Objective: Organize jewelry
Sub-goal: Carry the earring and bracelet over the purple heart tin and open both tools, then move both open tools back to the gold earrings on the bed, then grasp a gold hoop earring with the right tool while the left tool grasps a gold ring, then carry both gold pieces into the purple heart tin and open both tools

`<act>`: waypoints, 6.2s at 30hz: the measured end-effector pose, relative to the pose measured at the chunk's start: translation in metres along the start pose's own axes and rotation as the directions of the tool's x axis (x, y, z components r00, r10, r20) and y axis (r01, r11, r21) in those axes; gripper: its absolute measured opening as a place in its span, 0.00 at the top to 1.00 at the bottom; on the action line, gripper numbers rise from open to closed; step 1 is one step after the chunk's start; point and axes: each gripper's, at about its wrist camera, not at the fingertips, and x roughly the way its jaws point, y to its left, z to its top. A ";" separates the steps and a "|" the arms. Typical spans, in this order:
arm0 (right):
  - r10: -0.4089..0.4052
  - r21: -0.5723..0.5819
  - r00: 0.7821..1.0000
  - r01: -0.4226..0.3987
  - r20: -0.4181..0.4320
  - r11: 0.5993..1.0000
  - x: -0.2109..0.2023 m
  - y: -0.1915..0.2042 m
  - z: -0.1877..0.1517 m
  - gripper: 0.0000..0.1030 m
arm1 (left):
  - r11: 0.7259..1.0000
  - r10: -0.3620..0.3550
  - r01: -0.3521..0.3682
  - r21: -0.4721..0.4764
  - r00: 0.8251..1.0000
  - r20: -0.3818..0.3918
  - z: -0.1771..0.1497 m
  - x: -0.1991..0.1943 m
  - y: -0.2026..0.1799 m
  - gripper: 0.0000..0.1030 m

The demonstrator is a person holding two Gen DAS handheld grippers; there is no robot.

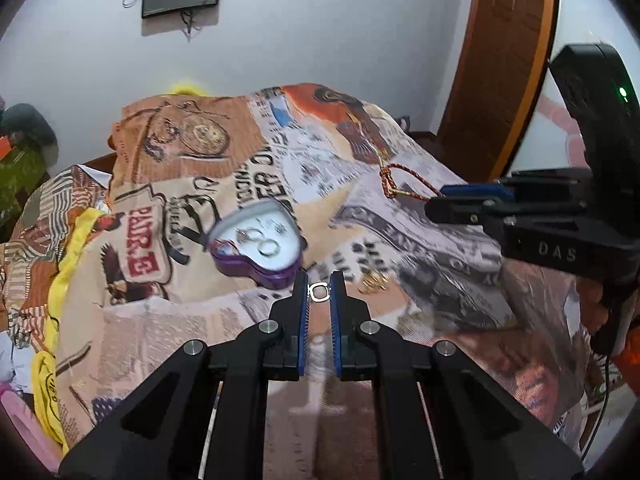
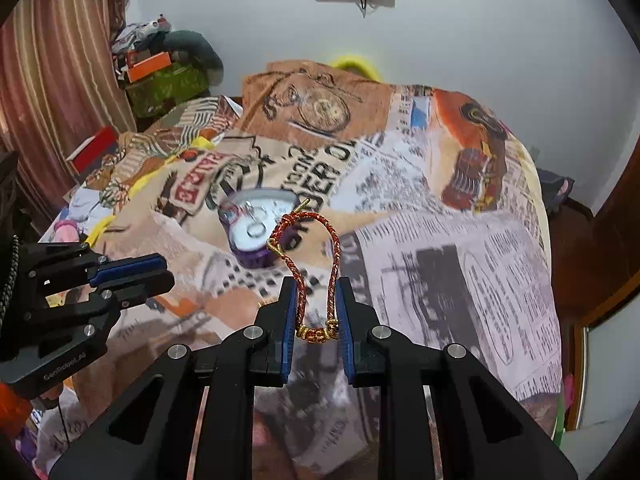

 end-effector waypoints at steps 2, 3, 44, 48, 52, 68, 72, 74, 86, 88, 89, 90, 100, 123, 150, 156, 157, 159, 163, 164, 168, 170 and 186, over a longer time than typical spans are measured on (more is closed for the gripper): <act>0.005 0.002 1.000 -0.005 0.008 1.000 0.003 0.004 0.006 0.83 | 1.000 0.008 -0.008 -0.011 1.000 0.007 0.006 0.000 0.008 0.92; 0.009 0.005 1.000 -0.009 0.009 1.000 0.004 0.006 0.008 0.83 | 1.000 0.016 -0.015 -0.017 1.000 0.009 0.009 0.001 0.014 0.92; 0.128 0.090 0.949 -0.106 -0.288 0.990 0.144 0.036 0.053 0.80 | 0.976 -0.071 0.030 -0.216 0.980 -0.188 0.042 0.130 0.114 0.92; 0.100 0.057 0.948 -0.087 -0.302 0.995 0.144 0.040 0.052 0.79 | 0.976 -0.062 0.021 -0.218 0.981 -0.182 0.045 0.125 0.114 0.92; 0.118 0.062 0.943 -0.104 -0.313 0.993 0.140 0.040 0.053 0.74 | 0.976 -0.050 0.010 -0.217 0.983 -0.179 0.048 0.116 0.114 0.92; 0.090 0.044 0.976 -0.083 -0.196 0.996 0.070 0.036 0.057 0.74 | 0.992 0.057 -0.066 -0.109 0.994 -0.091 0.057 0.038 0.079 0.90; 0.074 0.037 0.986 -0.069 -0.152 0.997 0.048 0.032 0.055 0.74 | 0.994 0.084 -0.088 -0.064 0.994 -0.066 0.053 0.020 0.061 0.88; 0.071 0.029 0.989 -0.067 -0.131 0.997 0.038 0.030 0.052 0.73 | 0.994 0.093 -0.096 -0.051 0.994 -0.060 0.049 0.014 0.053 0.84; -0.040 -0.037 0.998 0.038 -0.048 0.999 0.004 0.008 0.011 0.59 | 0.999 0.048 -0.049 -0.013 0.996 -0.072 0.026 0.012 0.013 0.69; -0.051 -0.034 0.997 0.049 -0.059 0.998 0.005 0.002 0.003 0.59 | 0.999 0.040 -0.041 -0.003 0.995 -0.091 0.022 0.019 0.007 0.69; -0.051 -0.029 0.996 0.049 -0.066 0.998 0.006 -0.002 -0.001 0.59 | 0.999 0.035 -0.035 0.002 0.994 -0.101 0.019 0.023 0.003 0.69; -0.048 -0.020 0.996 0.047 -0.074 0.999 0.007 -0.005 -0.005 0.59 | 1.000 0.027 -0.026 0.006 0.994 -0.109 0.017 0.027 -0.001 0.69; 0.008 -0.015 0.985 -0.011 -0.171 1.000 0.034 -0.004 -0.034 0.59 | 1.000 -0.004 0.002 -0.011 0.984 -0.180 -0.015 0.055 -0.008 0.69; 0.078 -0.046 0.982 -0.088 -0.173 0.995 0.062 0.012 -0.033 0.94 | 0.998 -0.029 0.019 -0.055 0.981 -0.193 -0.018 0.066 -0.002 0.69; 0.046 0.080 0.997 -0.041 -0.064 0.996 0.023 -0.036 -0.037 0.94 | 1.000 -0.001 0.007 0.030 0.978 -0.211 -0.002 0.096 -0.037 0.97; 0.046 0.087 0.997 -0.040 -0.065 0.995 0.023 -0.038 -0.039 0.94 | 1.000 -0.010 0.014 0.023 0.982 -0.190 -0.003 0.091 -0.035 1.00; 0.046 0.089 0.997 -0.040 -0.065 0.995 0.023 -0.038 -0.038 0.94 | 1.000 -0.012 0.017 0.022 0.983 -0.186 -0.004 0.089 -0.035 1.00; 0.045 0.093 0.997 -0.039 -0.063 0.995 0.022 -0.040 -0.037 0.94 | 1.000 -0.015 0.019 0.024 0.984 -0.178 -0.005 0.085 -0.036 1.00; 0.039 0.093 0.998 -0.034 -0.055 0.995 0.018 -0.039 -0.033 0.94 | 0.999 0.012 -0.002 0.055 0.983 -0.182 -0.007 0.078 -0.039 1.00; 0.037 0.091 0.998 -0.032 -0.051 0.995 0.017 -0.039 -0.032 0.94 | 0.998 0.018 -0.007 0.061 0.982 -0.188 -0.006 0.078 -0.040 0.96; 0.039 0.094 0.998 -0.034 -0.041 0.995 0.016 -0.039 -0.030 0.94 | 0.996 0.047 -0.031 0.088 0.981 -0.189 -0.002 0.081 -0.042 0.48; 0.041 0.098 0.998 -0.037 -0.038 0.994 0.017 -0.040 -0.030 0.94 | 0.996 0.029 -0.011 0.091 0.982 -0.189 0.001 0.084 -0.043 0.47; 0.031 0.106 0.998 -0.025 -0.049 0.994 0.019 -0.048 -0.034 0.94 | 0.998 0.015 -0.004 0.062 0.984 -0.175 0.009 0.097 -0.037 0.83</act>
